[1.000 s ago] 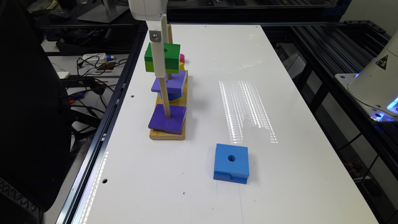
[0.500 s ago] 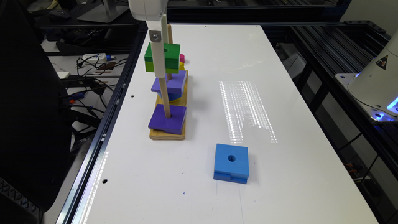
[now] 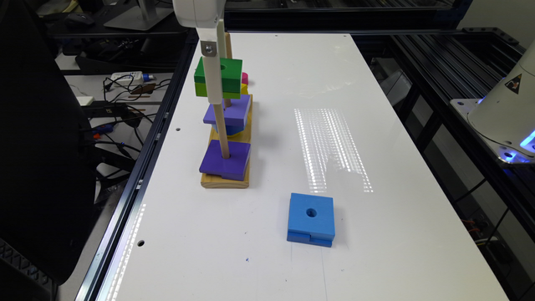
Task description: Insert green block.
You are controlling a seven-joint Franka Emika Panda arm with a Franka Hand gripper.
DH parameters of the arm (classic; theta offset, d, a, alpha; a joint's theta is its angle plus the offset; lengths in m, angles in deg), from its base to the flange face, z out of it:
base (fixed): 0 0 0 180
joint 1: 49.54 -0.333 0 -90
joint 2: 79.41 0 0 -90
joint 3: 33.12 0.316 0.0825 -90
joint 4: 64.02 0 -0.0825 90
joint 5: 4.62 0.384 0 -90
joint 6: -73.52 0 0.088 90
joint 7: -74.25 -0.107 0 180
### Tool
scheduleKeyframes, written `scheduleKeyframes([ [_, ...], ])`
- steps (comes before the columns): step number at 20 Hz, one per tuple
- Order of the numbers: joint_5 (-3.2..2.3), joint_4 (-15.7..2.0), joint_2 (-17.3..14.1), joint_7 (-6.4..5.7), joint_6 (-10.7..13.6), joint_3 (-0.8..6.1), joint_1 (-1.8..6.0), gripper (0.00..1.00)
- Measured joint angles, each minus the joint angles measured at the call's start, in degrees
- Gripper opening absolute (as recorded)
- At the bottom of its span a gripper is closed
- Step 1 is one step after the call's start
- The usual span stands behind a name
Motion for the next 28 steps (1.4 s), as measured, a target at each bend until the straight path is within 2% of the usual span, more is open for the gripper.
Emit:
scheduleKeyframes([
  [14,-0.03,0.03,-0.13,0.0,-0.07,-0.02,0.2,0.0],
  [19,-0.53,0.06,-2.77,0.0,-2.87,0.01,0.22,0.0],
  [28,-0.6,0.06,-2.79,0.0,-2.89,0.01,0.22,0.0],
])
